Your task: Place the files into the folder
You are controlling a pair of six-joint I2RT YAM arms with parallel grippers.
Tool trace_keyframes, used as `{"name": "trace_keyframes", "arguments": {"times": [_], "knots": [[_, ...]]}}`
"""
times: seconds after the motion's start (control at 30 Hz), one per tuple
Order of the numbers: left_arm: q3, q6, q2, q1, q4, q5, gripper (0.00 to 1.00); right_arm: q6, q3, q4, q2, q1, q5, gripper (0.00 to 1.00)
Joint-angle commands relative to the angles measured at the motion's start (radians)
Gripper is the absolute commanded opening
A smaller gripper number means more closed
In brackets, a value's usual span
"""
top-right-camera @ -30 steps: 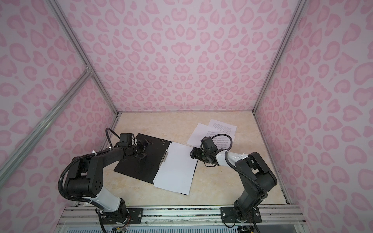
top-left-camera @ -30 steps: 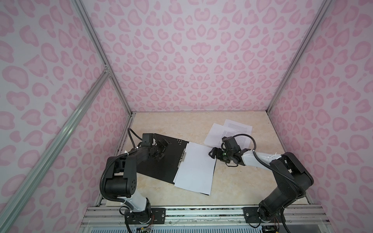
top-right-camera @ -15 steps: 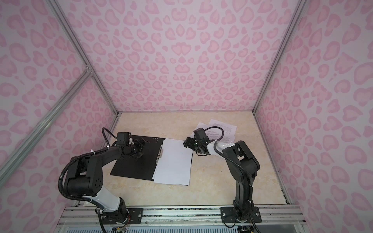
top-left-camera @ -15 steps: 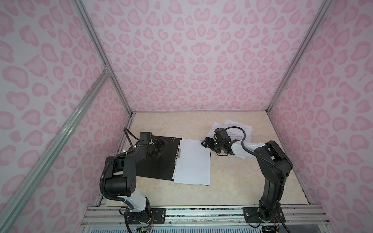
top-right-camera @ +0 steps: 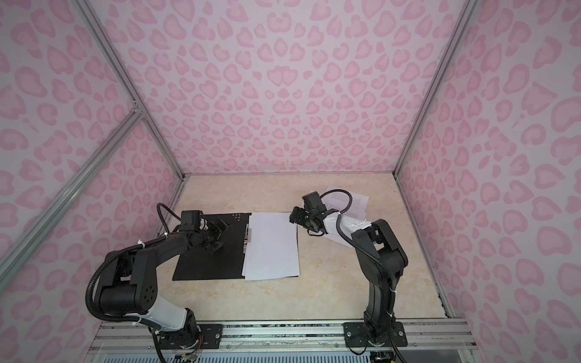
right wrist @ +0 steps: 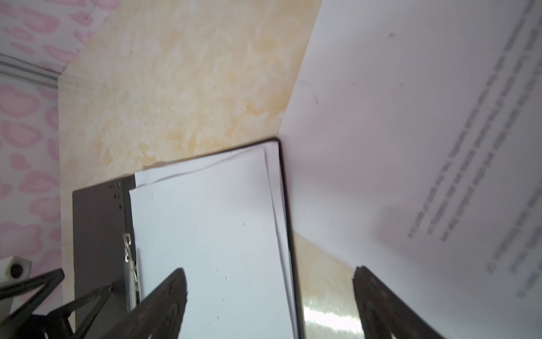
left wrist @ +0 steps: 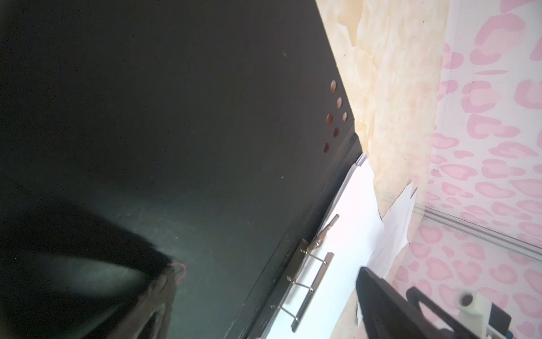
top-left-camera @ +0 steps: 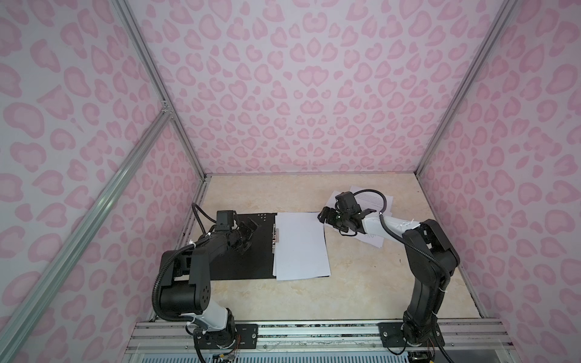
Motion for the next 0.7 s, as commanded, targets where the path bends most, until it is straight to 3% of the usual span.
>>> {"name": "trace_keyframes", "arguments": {"times": [0.0, 0.23, 0.67], "knots": [[-0.019, 0.017, -0.004, 0.001, -0.108, -0.021, 0.97, -0.004, -0.079, -0.069, -0.069, 0.058, 0.059, 0.90], [-0.028, 0.023, -0.010, 0.001, -0.104, -0.012, 0.97, 0.127, -0.220, -0.051, -0.161, 0.179, 0.099, 0.95], [-0.046, 0.021, 0.010, 0.001, -0.080, -0.003, 0.97, 0.238, -0.208, -0.038, -0.111, 0.317, 0.124, 0.95]]}}
